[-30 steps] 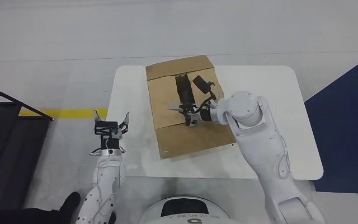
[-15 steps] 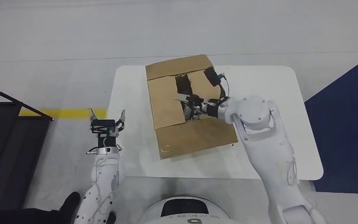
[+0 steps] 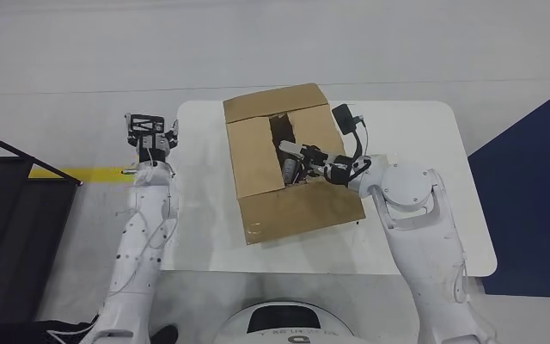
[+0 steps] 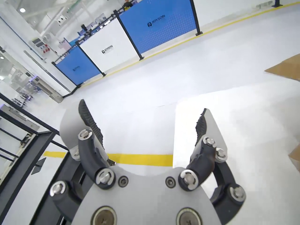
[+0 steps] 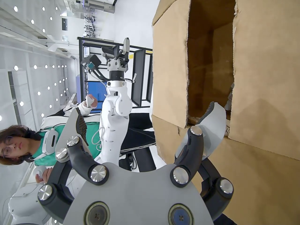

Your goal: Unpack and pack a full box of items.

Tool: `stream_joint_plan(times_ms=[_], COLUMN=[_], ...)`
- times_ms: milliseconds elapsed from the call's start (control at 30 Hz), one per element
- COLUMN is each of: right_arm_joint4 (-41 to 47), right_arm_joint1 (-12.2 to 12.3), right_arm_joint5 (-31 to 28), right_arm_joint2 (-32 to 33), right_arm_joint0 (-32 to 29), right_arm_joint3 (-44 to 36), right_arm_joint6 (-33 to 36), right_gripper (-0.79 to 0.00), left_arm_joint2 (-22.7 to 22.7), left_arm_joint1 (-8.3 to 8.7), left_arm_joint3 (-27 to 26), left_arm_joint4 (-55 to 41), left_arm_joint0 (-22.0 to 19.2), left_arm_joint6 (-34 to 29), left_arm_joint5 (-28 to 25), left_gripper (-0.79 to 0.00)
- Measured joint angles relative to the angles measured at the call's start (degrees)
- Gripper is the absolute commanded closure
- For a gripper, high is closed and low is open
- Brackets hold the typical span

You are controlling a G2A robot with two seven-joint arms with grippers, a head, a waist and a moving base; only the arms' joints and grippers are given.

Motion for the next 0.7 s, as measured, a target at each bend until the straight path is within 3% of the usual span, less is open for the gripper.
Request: stream_joint_plan(times_ms=[233, 433, 700], right_arm_joint4=[0.0, 0.0, 0.0], right_arm_joint1=[0.0, 0.0, 0.0], right_arm_joint5=[0.0, 0.0, 0.0], right_arm_joint2=[0.0, 0.0, 0.0], right_arm_joint0=[0.0, 0.0, 0.0], right_arm_joint3=[0.0, 0.0, 0.0], right_arm_joint6=[0.0, 0.0, 0.0], right_gripper=[-0.785, -0.785, -0.785], left_arm_joint2=[3.4, 6.7, 9.9], left_arm_joint1=[-0.44, -1.11, -1.93], left_arm_joint3=[1.1, 7.8, 15.8], left_arm_joint4=[-3.7, -5.9, -9.2], left_arm_joint0=[-3.1, -9.2, -15.5], left_arm_joint6=[-1.8, -8.5, -10.9], left_arm_joint5=[-6.8, -10.3, -13.7], left_gripper=[-0.785, -0.785, -0.785])
